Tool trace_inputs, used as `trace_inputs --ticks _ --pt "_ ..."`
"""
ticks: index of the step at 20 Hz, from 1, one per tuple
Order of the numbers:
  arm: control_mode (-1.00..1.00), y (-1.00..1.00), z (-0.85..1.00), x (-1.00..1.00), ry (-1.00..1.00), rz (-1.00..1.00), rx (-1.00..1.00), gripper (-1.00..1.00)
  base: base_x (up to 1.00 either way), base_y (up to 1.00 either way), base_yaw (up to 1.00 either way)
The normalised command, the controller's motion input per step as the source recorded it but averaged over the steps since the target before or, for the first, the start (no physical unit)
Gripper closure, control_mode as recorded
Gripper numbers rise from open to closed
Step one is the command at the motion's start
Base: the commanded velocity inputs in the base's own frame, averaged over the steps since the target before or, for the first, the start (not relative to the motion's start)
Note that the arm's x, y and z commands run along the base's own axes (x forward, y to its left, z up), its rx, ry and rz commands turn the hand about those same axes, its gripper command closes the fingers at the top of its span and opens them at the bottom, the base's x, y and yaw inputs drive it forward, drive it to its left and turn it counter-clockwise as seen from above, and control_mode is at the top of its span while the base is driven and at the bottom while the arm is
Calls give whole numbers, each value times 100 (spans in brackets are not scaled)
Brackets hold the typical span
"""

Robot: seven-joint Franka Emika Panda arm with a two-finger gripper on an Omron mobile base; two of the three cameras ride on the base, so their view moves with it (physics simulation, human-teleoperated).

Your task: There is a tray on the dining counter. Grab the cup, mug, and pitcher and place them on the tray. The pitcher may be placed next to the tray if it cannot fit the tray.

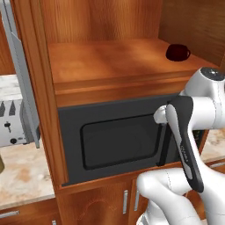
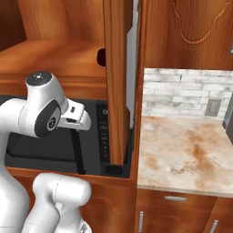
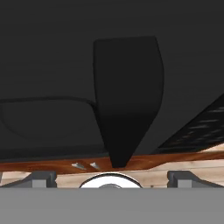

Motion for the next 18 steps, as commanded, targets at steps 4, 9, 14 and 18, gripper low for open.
trace_inputs --ticks 4,9,14,18 --pt "-100 0 0 0 0 0 0 -100 7 0 0" --pt "-100 -3 6 0 -1 0 0 -100 0 0 0" --pt "-100 -9 30 -2 -8 0 0 -100 0 0 0" --pt "-100 -11 48 -1 -9 0 0 -100 0 0 0"
